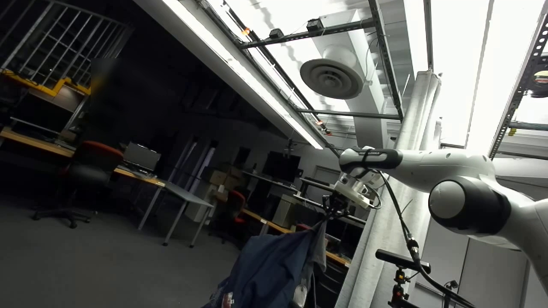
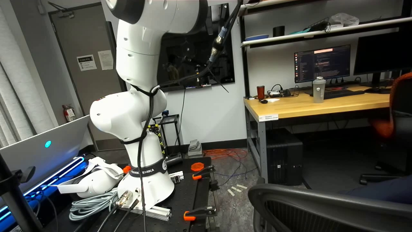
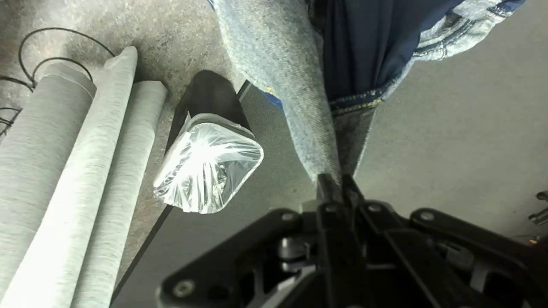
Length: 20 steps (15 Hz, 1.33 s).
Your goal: Hang the denim jacket over the backrest of the chair
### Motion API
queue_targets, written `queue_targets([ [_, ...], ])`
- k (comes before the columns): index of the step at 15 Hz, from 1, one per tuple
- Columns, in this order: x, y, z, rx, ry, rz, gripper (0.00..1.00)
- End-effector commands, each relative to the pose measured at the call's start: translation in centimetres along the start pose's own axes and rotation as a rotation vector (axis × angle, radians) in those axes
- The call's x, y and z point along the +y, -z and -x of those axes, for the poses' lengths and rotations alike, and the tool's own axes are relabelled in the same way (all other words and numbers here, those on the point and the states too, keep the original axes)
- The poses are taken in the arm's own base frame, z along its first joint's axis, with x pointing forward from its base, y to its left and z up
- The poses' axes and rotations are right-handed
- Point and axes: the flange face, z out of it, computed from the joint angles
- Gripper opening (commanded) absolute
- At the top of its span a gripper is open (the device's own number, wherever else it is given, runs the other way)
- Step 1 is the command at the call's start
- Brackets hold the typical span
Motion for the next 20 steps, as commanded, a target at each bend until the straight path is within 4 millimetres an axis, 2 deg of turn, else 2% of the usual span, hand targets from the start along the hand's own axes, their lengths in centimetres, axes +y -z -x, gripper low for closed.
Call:
queue_targets([
  [1,4.4,2.7,-2.4,0.048,-0.126,-0.023,0.01],
  [4,8.4,2.7,-3.7,0.041,-0.211,-0.019,0.01],
  [5,9.3,1.9,-3.9,0.036,-0.219,-0.002,0.01],
  [7,9.9,-1.2,-3.5,-0.003,-0.207,0.047,0.01],
  [10,7.8,-7.9,-1.1,-0.099,-0.111,0.114,0.01],
  [12,5.7,-12.4,1.4,-0.183,-0.037,0.144,0.01],
  [14,3.5,-15.9,3.8,-0.245,0.018,0.165,0.01],
  [17,0.8,-19.2,7.0,-0.312,0.085,0.204,0.01],
  [20,-0.6,-21.2,9.7,-0.357,0.148,0.239,0.01],
])
